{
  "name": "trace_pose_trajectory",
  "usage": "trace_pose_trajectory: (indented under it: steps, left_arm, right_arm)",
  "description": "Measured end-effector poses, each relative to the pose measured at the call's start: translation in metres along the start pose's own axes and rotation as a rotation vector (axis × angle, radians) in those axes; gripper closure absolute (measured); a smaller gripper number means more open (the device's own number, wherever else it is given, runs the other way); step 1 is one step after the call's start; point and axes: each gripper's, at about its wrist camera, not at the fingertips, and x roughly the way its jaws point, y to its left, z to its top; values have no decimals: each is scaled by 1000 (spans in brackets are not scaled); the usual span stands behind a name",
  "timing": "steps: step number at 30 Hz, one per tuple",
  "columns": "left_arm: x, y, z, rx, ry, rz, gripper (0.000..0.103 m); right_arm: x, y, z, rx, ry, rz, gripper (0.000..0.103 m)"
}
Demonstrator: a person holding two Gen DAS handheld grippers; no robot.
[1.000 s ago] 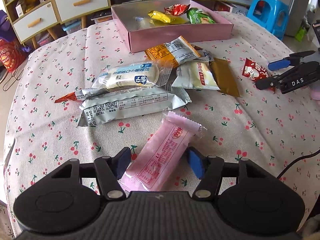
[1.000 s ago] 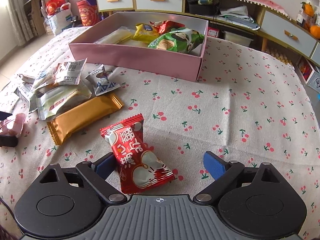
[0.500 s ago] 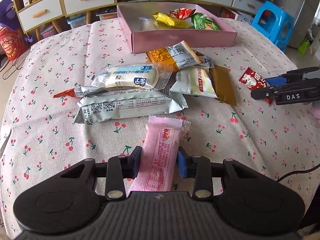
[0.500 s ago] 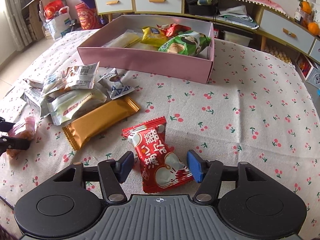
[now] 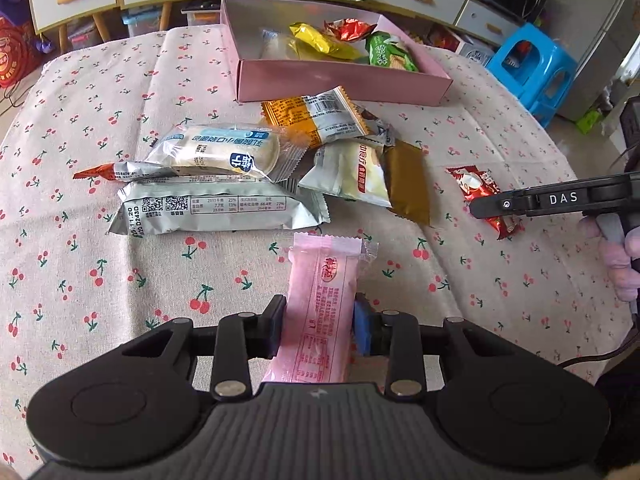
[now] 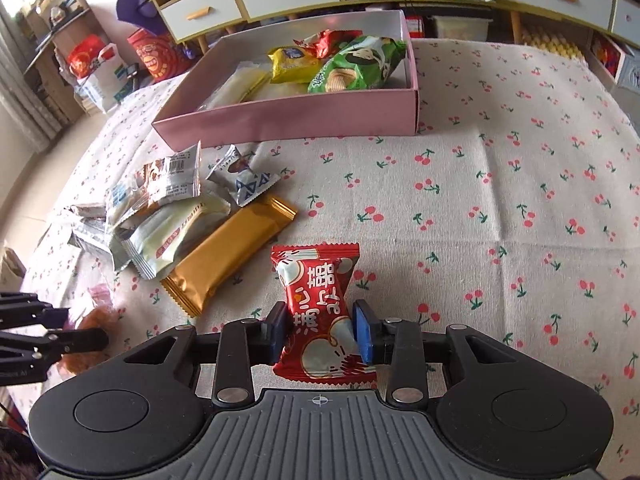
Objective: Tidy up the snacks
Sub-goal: 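Carry the pink packet with the left tool while the right tool carries the red candy over the box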
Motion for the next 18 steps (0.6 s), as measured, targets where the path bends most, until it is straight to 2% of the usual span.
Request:
trace_pose_trajectory:
  steps: [4, 7, 12, 18]
  left_arm:
    - [-5, -5, 8, -21, -9, -50, 71]
    - [-9, -11, 15, -28, -23, -80, 71]
    - [-15, -18, 31, -41, -57, -106, 71]
    - [-18, -20, 57, -87, -110, -101, 71]
  right_arm:
    - [-3, -8, 2, 102, 48, 47, 69]
    - [-8, -9, 4, 136, 54, 72, 69]
    - [-21, -7, 14, 163, 22, 93, 69]
    - [-33, -8, 35, 220, -32, 115, 69]
